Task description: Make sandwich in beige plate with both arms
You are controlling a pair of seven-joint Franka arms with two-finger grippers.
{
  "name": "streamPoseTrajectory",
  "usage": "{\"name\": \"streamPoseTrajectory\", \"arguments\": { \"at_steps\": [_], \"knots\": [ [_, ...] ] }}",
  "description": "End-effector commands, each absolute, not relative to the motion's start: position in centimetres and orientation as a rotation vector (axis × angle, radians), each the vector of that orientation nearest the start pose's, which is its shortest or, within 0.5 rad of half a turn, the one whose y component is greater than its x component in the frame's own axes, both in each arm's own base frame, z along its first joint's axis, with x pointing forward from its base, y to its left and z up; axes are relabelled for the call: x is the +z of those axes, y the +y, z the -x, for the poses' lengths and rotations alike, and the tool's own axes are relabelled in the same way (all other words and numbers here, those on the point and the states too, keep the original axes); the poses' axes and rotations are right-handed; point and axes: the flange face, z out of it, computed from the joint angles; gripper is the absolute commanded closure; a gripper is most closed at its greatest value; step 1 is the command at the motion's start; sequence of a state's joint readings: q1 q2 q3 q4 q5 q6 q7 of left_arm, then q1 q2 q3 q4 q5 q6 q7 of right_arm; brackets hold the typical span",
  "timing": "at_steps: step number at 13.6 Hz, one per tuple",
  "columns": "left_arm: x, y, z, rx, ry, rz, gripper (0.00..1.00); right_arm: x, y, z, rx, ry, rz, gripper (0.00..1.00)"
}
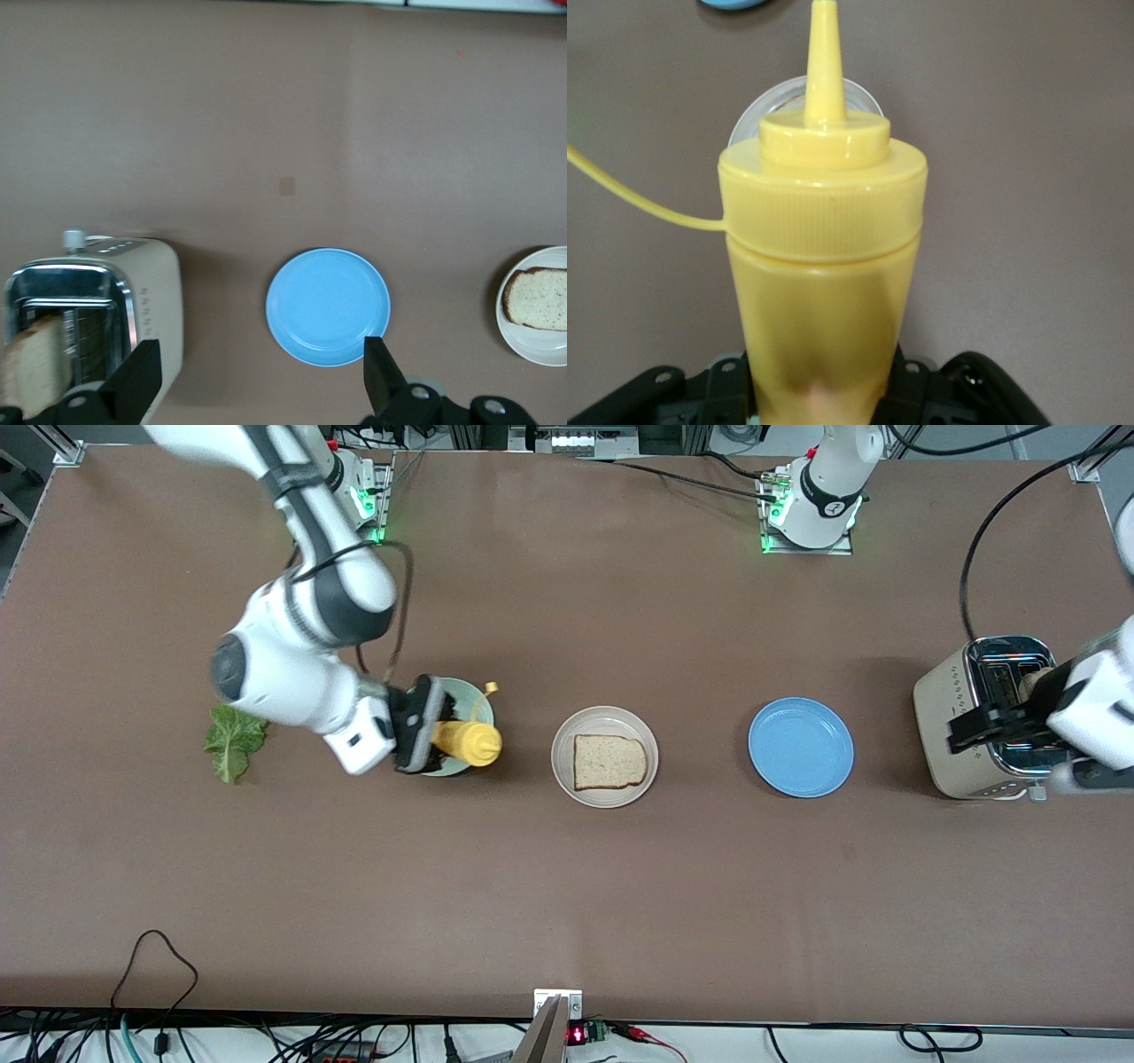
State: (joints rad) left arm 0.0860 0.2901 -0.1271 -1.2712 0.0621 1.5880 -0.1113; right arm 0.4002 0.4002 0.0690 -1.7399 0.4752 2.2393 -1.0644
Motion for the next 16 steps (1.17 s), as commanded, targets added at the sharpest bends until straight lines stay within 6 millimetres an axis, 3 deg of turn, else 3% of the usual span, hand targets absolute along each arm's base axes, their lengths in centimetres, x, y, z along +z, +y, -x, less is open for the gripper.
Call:
{"name": "streamPoseTrajectory", "arguments": {
  "at_steps": [1,5,6,12,16],
  "knots": [
    [60.6,0.7,-60.9,-0.039,-0.126,3.106,0.00,37.1,35.8,-57.3,-0.253,-1.643,2.359,0.95],
    [60.7,0.5,-59.1,-0.039,-0.122,3.105,0.00,34.3,42.5,-54.0,-0.166,-1.759,2.471,0.94],
    [60.8,0.4,-58.8,-0.021,-0.124,3.115,0.00,33.8,43.3,-53.7,-0.154,-1.776,2.492,0.94],
    [60.1,0.4,-57.7,0.025,-0.109,3.115,0.00,29.2,46.3,-51.5,-0.033,-1.928,2.541,0.93],
    [60.5,0.3,-57.5,0.015,-0.104,3.115,0.00,27.5,47.9,-50.8,-0.009,-1.970,2.563,0.93]
  ]
}}
